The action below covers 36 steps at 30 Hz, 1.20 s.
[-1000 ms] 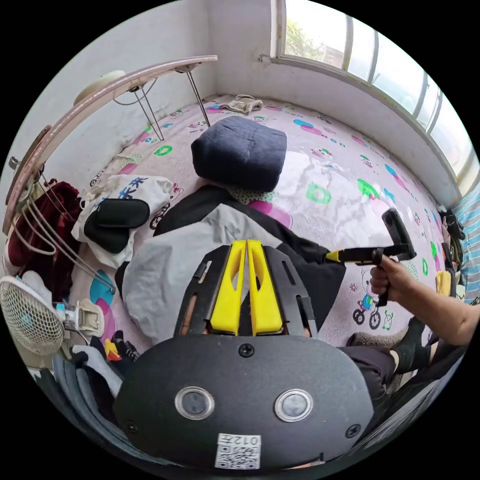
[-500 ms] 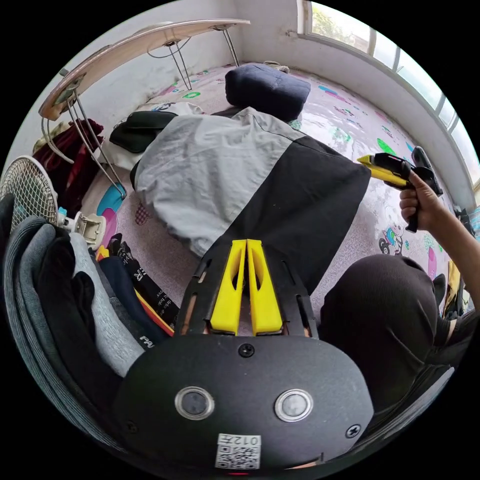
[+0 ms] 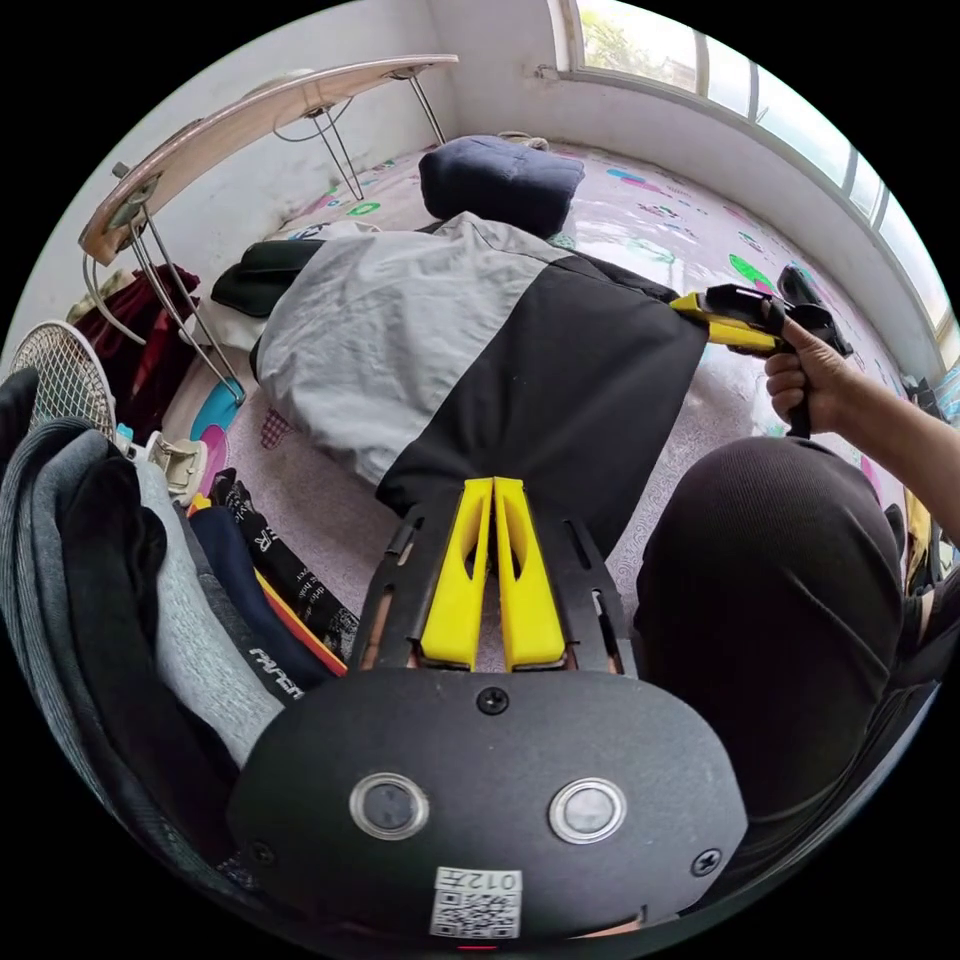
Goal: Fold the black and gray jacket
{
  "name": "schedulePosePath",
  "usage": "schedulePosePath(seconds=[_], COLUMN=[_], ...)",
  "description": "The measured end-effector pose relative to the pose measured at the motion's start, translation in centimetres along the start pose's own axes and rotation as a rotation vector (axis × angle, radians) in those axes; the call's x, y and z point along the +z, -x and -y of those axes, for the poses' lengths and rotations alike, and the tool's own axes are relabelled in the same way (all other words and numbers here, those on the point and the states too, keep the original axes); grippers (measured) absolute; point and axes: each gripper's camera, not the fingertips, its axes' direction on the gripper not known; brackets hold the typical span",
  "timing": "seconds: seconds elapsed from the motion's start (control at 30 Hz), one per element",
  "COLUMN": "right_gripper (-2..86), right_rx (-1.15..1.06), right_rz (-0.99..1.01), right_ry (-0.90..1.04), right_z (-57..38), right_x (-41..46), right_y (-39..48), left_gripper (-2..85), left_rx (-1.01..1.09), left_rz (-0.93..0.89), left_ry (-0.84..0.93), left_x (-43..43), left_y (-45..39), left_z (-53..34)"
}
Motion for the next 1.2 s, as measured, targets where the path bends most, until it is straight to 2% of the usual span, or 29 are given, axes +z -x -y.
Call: schedulePosePath(seconds=[0.07, 0.23, 0.3, 0.37, 0.43, 0.53, 0.63, 0.77, 0.83, 0.9, 1.0, 1.1, 1.2], right_gripper=[1.8, 1.5, 2.4, 5.3, 8.8, 12.5, 9.7, 8.9, 8.7, 8.0, 6.9, 6.2, 3.9], right_rx=[0.086, 0.077, 0.080, 0.085, 0.061, 0.010, -0.057, -0.021, 0.016, -0.040, -0.238, -0.378, -0.404], right_rz=[0.013, 0.026, 0.033, 0.003, 0.012, -0.022, -0.141, -0.169, -0.157, -0.172, -0.219, -0.166, -0.258], right_ry=[-0.046, -0.054, -0.047, -0.139, -0.171, -0.063, 0.023, 0.021, -0.022, -0.078, -0.113, -0.007, 0.106], right_z=[-1.4, -3.7, -4.5, -6.4, -7.7, -8.5, -9.6, -10.7, -12.1, -14.5, -20.0, -24.5, -27.0], right_x=[-0.9, -1.4, -1.7, -3.8, -4.5, -1.7, 1.9, 3.5, 2.6, 1.2, 1.6, 6.5, 12.6], right_y=[-2.4, -3.9, -4.4, -4.5, -4.3, -3.6, -2.7, -4.7, -6.0, -5.4, -1.8, -0.7, -2.9], left_gripper=[0.7, 0.6, 0.6, 0.7, 0.7, 0.8, 0.7, 0.7, 0.7, 0.7, 0.6, 0.5, 0.5], left_rx=[-0.017, -0.016, -0.012, -0.017, -0.018, -0.083, -0.132, -0.176, -0.214, -0.243, -0.253, -0.268, -0.209], left_rz=[-0.018, -0.024, -0.007, 0.036, 0.084, 0.128, 0.088, 0.100, 0.066, 0.076, 0.096, 0.102, 0.155], left_ry=[0.019, 0.019, 0.018, 0.026, -0.041, -0.115, -0.115, -0.035, -0.054, -0.107, -0.108, -0.113, -0.012], left_x=[0.9, 1.8, 1.2, 0.3, -1.4, -3.1, -2.5, 0.3, 0.2, -0.7, -0.4, 0.9, 4.0], left_y=[0.4, 0.4, 0.2, -0.1, -0.5, 0.3, 2.1, 4.3, 5.5, 6.5, 7.6, 8.5, 8.9], left_z=[-0.1, -0.4, -0.3, -0.1, 0.2, 1.9, 4.5, 8.0, 9.1, 10.8, 13.8, 17.1, 20.6])
